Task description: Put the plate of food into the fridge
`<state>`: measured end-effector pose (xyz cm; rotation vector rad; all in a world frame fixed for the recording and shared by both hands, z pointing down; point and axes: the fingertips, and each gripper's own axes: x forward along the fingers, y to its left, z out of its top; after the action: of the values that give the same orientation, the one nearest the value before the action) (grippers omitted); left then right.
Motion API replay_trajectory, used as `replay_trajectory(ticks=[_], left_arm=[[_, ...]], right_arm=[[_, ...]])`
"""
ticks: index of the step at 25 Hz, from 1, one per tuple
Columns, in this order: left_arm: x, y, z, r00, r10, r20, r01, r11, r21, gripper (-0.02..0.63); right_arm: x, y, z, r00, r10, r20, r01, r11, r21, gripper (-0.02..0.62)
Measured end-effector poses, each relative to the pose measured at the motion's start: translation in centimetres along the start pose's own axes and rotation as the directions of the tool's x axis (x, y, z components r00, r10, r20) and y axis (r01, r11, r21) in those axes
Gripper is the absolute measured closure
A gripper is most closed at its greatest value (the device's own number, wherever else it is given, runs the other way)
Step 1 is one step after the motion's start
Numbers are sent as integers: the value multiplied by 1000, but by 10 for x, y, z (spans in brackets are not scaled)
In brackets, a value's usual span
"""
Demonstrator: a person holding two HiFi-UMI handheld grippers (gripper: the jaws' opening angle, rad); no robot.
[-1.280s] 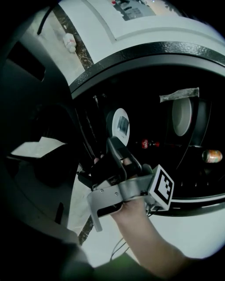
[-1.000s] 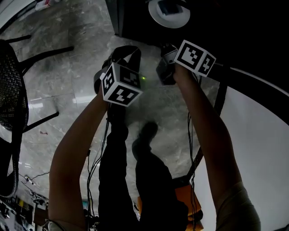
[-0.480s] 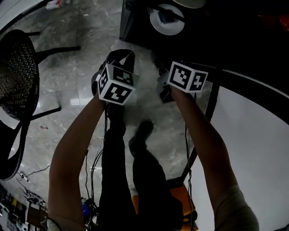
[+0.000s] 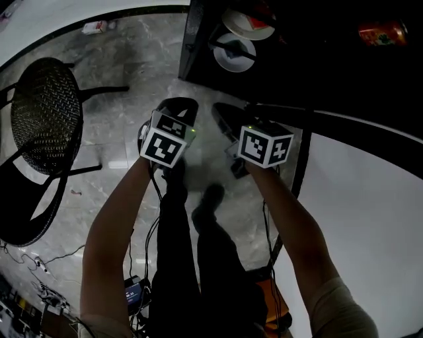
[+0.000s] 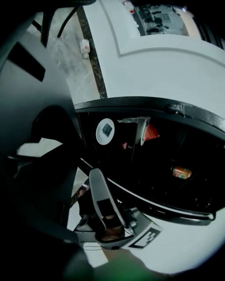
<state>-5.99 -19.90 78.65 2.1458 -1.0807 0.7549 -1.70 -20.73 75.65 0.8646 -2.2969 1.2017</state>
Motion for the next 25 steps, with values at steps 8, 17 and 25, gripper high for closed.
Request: replay_trajectory(ticks=[8, 17, 25], left_arm=[[-44, -32, 21, 1000, -19, 3, 19, 998, 60, 595], [-103, -78, 78, 990, -123, 65, 123, 992, 0, 595], [-164, -105, 139, 966, -217, 141, 227, 972, -59, 595]], right_arm=[[-53, 43, 5, 1000, 12, -26, -12, 1000, -26, 565], [-118, 85, 35, 998, 12, 56, -15, 998, 54, 565], [-169, 134, 66, 995, 20, 94, -24, 999, 42, 565]])
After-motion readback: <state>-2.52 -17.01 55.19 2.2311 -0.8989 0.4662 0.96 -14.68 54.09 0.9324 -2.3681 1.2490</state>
